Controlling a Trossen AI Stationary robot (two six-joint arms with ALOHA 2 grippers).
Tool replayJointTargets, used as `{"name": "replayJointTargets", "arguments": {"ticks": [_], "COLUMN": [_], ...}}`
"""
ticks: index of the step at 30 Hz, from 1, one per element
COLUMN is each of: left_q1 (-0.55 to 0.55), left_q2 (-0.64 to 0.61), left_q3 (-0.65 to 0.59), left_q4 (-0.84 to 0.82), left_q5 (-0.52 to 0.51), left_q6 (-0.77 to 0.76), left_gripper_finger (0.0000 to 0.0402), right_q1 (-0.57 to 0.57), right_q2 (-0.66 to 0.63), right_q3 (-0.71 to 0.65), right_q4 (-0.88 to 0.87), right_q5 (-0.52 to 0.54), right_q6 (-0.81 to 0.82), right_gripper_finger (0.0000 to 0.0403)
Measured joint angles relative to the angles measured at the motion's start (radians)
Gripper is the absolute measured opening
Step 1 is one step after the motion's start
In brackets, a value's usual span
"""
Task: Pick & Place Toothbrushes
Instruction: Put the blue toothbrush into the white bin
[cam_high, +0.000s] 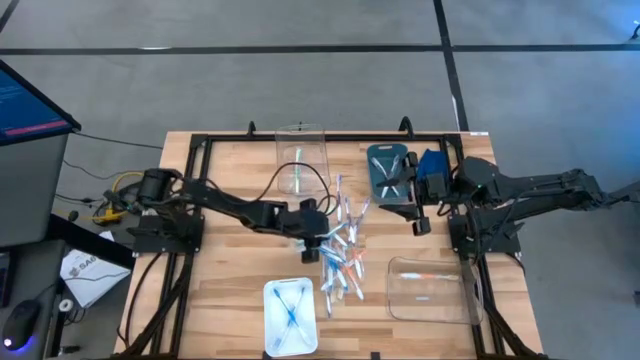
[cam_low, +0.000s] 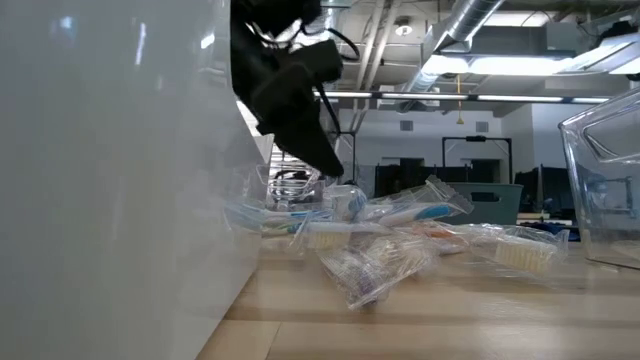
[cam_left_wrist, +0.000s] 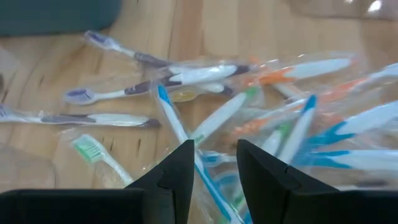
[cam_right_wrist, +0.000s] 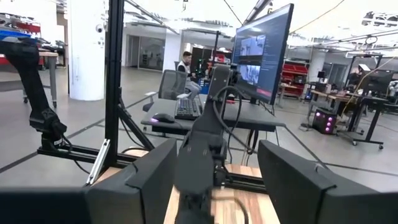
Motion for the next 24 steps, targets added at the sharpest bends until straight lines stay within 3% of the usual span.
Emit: {"name": "replayJointTargets", "arguments": {"ticks": [24], "left_q1": [-0.009], "left_q2": [0.040], "left_q3": [0.010], "left_q4": [-0.096], "left_q5": [0.000], "left_q6": [-0.161], "left_gripper_finger": [0.0112], "right_q1": [0.000], "right_q2": [0.000], "right_q3": [0.000], "right_q4": [-0.003], "right_q5": [0.000], "right_q6": [0.000], "right_gripper_finger": [0.0219]}}
